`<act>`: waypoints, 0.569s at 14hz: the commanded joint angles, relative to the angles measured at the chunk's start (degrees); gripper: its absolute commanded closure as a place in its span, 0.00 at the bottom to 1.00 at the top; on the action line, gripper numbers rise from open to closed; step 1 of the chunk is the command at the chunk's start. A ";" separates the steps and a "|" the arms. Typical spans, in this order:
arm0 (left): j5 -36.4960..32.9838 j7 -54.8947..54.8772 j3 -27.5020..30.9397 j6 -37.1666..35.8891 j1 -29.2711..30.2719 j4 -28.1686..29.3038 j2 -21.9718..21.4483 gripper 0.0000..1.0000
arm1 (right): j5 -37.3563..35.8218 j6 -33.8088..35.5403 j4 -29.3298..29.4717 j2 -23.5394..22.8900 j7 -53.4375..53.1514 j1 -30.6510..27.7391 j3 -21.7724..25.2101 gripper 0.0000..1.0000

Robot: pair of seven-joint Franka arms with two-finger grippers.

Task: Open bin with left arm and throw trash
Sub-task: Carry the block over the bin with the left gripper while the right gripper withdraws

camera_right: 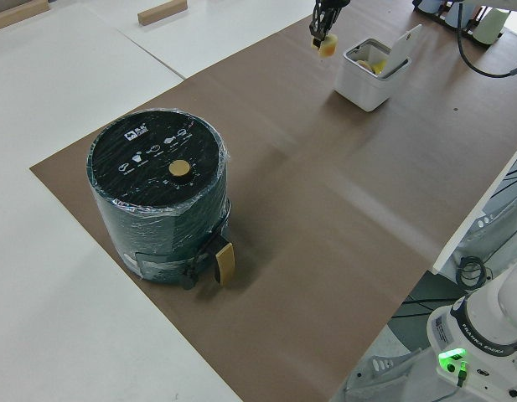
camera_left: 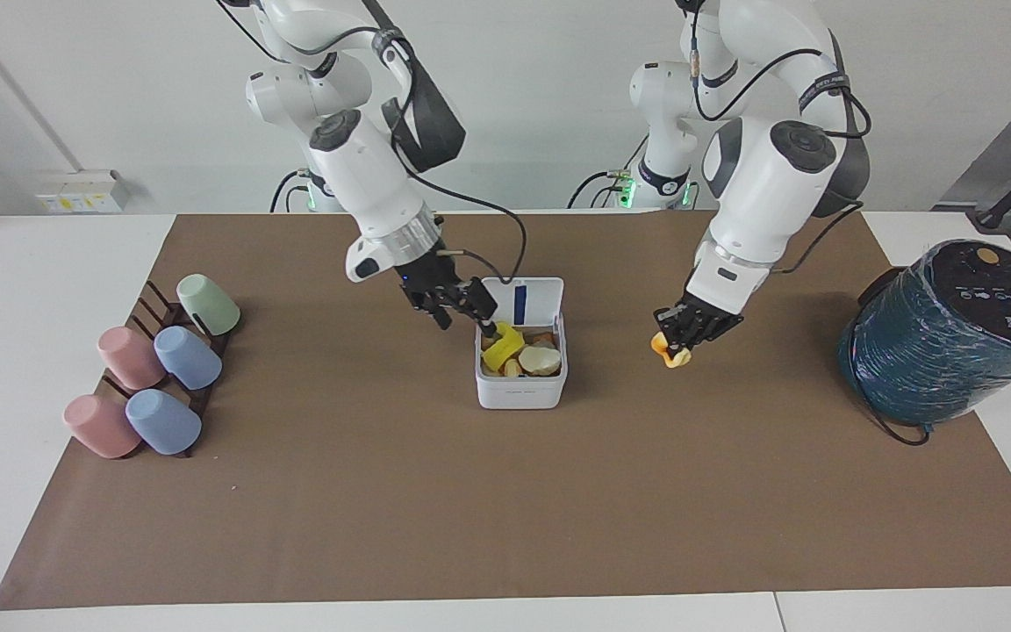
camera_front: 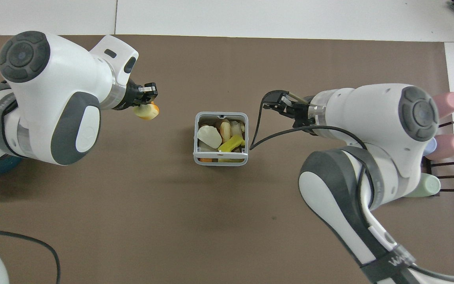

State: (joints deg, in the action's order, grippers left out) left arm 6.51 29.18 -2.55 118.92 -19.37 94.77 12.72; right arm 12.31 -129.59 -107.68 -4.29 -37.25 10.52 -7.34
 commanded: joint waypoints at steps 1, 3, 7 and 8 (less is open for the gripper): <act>2.35 5.78 0.70 3.41 -3.64 -0.29 0.73 1.00 | -5.27 4.59 1.07 1.82 5.85 -3.39 -0.57 0.00; 2.54 7.29 0.70 4.38 -6.28 0.24 0.73 1.00 | -8.52 8.28 2.47 2.79 9.55 -5.15 -0.57 0.00; 2.54 13.17 0.70 7.90 -11.99 0.94 3.97 1.00 | -10.91 18.38 7.39 3.93 16.31 -8.75 -0.48 0.00; 2.54 13.27 0.79 7.99 -12.70 1.90 4.42 1.00 | -10.82 20.76 8.53 4.37 18.86 -10.15 -0.48 0.00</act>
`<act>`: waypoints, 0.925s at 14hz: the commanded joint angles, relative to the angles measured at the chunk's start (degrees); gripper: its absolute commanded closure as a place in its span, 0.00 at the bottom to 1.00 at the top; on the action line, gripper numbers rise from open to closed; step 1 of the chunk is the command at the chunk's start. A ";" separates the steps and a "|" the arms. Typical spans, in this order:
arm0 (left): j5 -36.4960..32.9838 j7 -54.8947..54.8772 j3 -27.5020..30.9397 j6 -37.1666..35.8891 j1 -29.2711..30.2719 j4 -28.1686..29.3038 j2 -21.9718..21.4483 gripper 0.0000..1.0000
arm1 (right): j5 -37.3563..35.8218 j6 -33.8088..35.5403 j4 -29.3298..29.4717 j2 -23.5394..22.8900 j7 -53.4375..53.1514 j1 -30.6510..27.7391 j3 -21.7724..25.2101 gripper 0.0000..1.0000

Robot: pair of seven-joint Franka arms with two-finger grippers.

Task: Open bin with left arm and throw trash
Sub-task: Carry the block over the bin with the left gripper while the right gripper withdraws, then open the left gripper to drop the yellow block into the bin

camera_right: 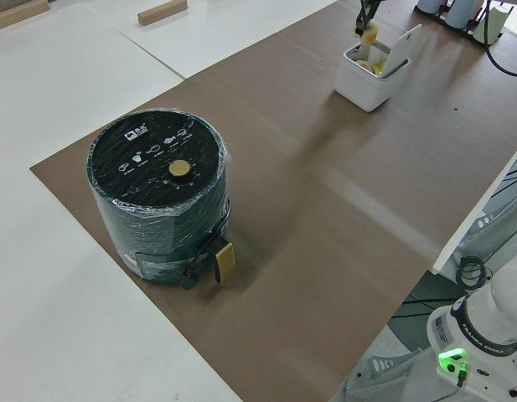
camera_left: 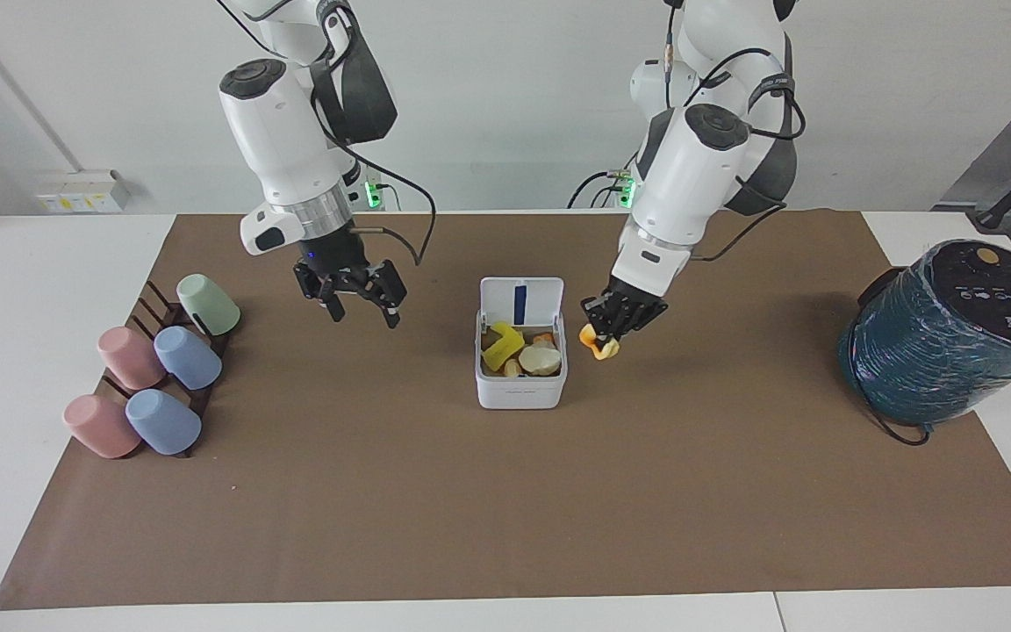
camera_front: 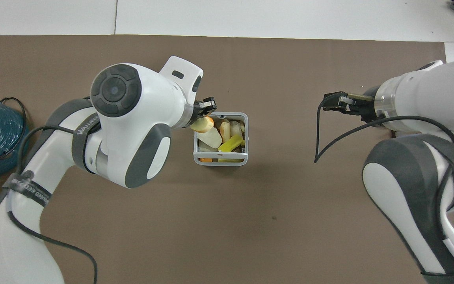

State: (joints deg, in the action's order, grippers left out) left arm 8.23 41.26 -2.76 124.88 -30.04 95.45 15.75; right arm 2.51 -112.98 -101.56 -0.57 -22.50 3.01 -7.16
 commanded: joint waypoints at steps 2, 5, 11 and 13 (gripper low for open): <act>0.83 1.19 0.92 2.56 -3.09 2.89 1.39 1.00 | -1.11 8.89 5.12 0.92 7.72 -4.76 -0.67 0.00; 0.83 1.19 1.00 5.72 -4.59 6.67 1.56 1.00 | -1.11 13.12 7.51 1.09 10.90 -6.79 -0.49 0.00; 0.83 1.63 1.00 4.85 -4.50 5.02 2.35 0.55 | -1.20 15.76 9.08 1.97 15.64 1.29 12.68 0.00; 0.83 2.16 1.00 4.59 -3.98 4.22 2.09 0.33 | -0.85 18.83 10.76 1.45 17.58 -0.37 12.69 0.00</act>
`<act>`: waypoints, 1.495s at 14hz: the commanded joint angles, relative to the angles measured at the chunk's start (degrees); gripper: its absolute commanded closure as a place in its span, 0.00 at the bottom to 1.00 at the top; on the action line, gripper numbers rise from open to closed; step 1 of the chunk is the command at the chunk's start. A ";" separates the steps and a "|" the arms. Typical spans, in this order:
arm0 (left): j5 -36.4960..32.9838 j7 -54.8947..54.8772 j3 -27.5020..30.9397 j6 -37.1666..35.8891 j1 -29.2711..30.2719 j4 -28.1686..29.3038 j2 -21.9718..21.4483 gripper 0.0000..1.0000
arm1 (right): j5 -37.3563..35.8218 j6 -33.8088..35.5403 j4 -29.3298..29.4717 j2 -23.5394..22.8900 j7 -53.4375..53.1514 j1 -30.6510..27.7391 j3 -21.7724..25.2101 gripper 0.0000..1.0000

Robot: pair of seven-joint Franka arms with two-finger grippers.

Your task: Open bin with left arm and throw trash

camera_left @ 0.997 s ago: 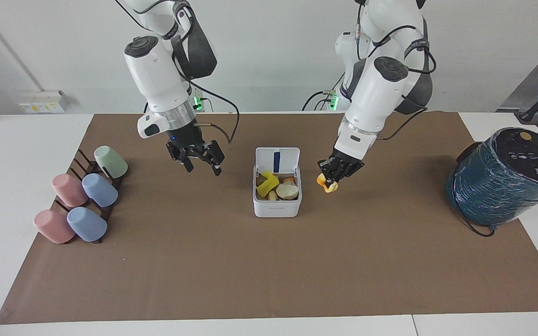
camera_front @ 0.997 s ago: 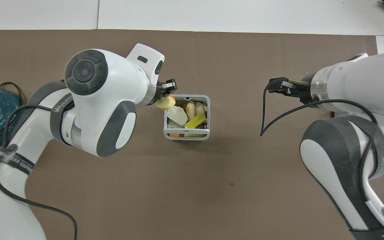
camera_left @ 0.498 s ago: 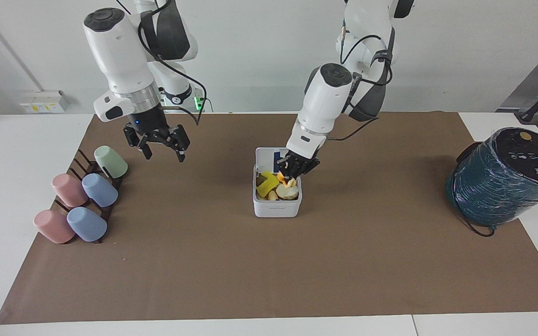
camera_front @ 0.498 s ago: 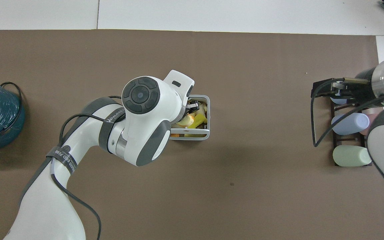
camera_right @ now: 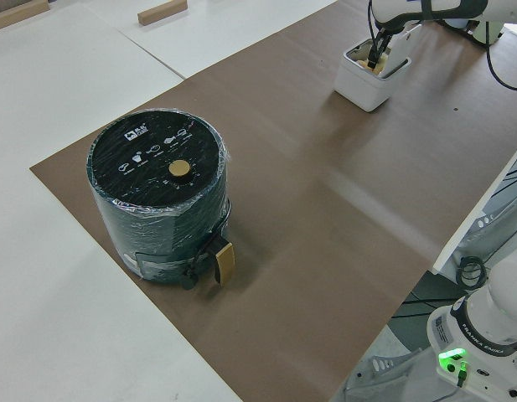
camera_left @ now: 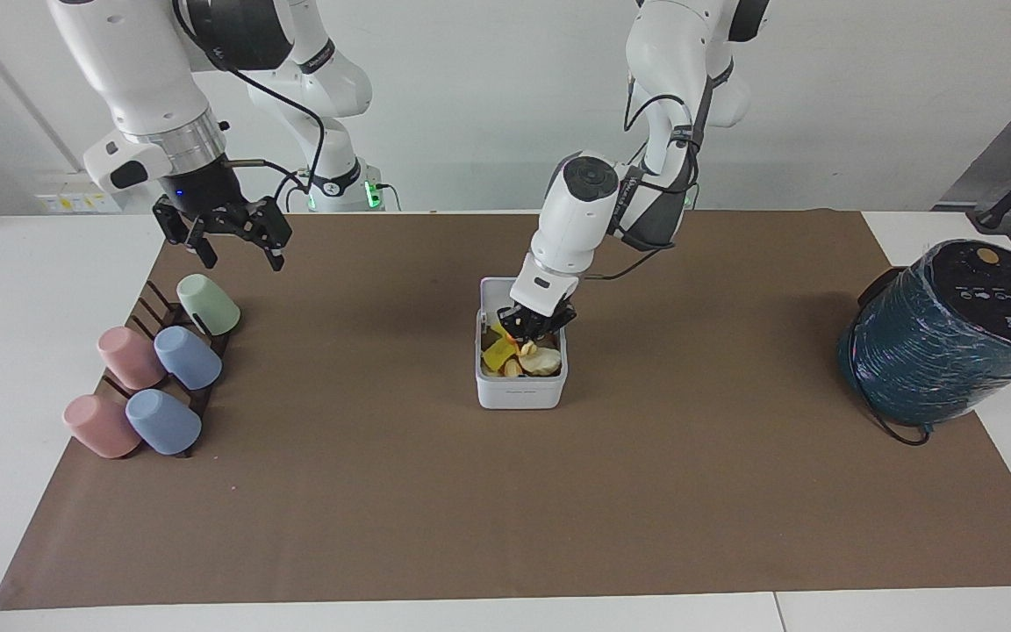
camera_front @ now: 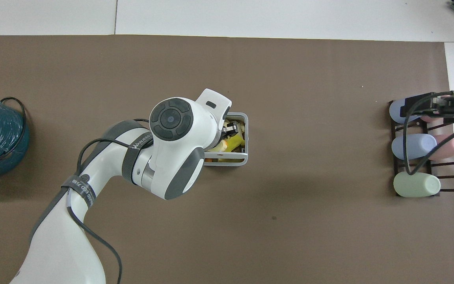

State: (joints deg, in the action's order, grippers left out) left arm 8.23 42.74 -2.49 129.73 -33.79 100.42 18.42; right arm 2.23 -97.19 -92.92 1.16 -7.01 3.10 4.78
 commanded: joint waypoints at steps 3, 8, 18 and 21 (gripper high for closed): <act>0.38 0.59 0.99 -2.81 0.04 -2.67 -1.02 0.12 | -1.43 3.93 1.17 0.42 2.18 -0.64 0.67 0.00; 0.29 2.77 1.08 -2.47 -0.66 -2.60 -1.11 0.00 | -2.85 6.12 1.95 0.34 1.92 -5.81 -6.26 0.00; -5.60 -1.94 1.26 -20.19 8.02 -12.68 -2.07 0.00 | -2.49 6.57 1.95 0.42 1.48 -4.68 -5.48 0.00; -5.77 -12.56 1.78 -31.62 13.90 -17.26 -2.25 0.00 | -2.40 6.48 1.52 0.69 1.04 -4.68 -5.40 0.00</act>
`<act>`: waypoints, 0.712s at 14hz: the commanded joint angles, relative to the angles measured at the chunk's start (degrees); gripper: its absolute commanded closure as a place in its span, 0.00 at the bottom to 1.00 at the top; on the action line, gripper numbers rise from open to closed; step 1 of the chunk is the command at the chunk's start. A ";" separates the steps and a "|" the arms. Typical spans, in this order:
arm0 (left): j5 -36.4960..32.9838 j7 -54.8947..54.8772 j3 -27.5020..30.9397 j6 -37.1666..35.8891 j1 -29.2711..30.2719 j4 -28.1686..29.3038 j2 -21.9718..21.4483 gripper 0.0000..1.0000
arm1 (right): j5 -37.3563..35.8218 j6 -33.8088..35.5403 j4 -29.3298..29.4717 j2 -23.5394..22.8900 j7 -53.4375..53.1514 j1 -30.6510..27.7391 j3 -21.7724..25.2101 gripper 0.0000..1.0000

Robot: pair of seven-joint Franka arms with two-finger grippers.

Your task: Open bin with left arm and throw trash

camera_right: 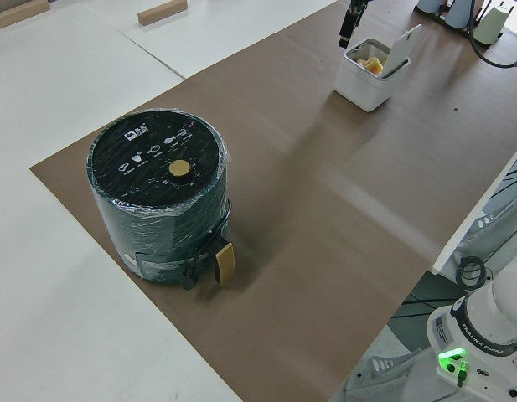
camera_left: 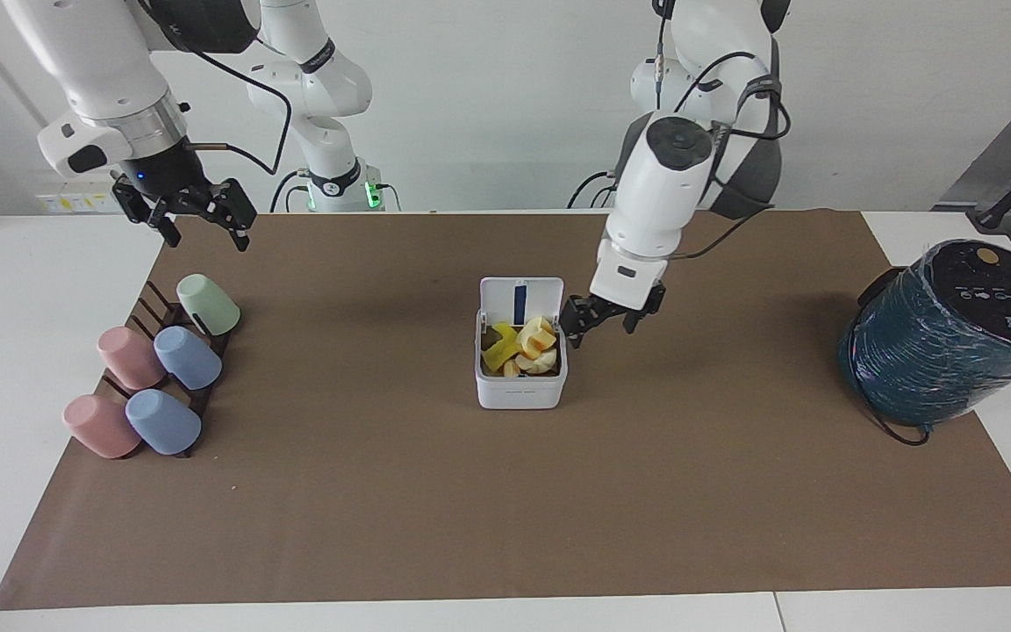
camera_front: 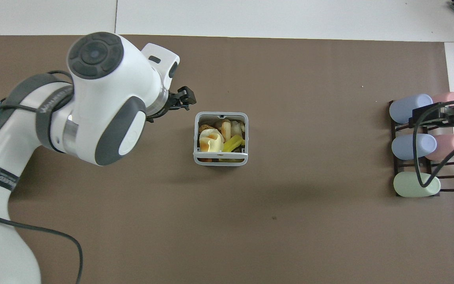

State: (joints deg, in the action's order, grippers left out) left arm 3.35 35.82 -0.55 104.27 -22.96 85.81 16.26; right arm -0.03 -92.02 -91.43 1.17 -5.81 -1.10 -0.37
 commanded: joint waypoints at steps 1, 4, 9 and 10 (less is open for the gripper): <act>-0.89 -8.98 -0.07 -7.84 5.62 -2.67 -0.27 0.00 | -0.15 1.40 0.03 0.76 -0.17 -0.48 -0.16 0.00; -0.89 -19.08 -0.42 -10.22 12.57 -2.41 -4.65 0.00 | -0.15 1.40 -0.67 1.29 -0.17 0.57 1.24 0.00; -1.67 -25.53 -0.33 -15.84 18.21 -2.23 -8.96 0.00 | -0.15 1.05 -1.29 1.56 -0.17 2.16 3.36 0.00; -4.64 -26.67 -0.50 -16.90 18.30 -2.14 -9.58 0.00 | -0.15 1.14 -1.20 1.56 -0.08 2.25 3.27 0.00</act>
State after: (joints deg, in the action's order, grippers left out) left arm 2.25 10.83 -0.21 89.54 -5.30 83.04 8.31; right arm -0.03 -91.53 -91.57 1.51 -5.85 0.65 2.41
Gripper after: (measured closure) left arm 0.000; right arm 0.000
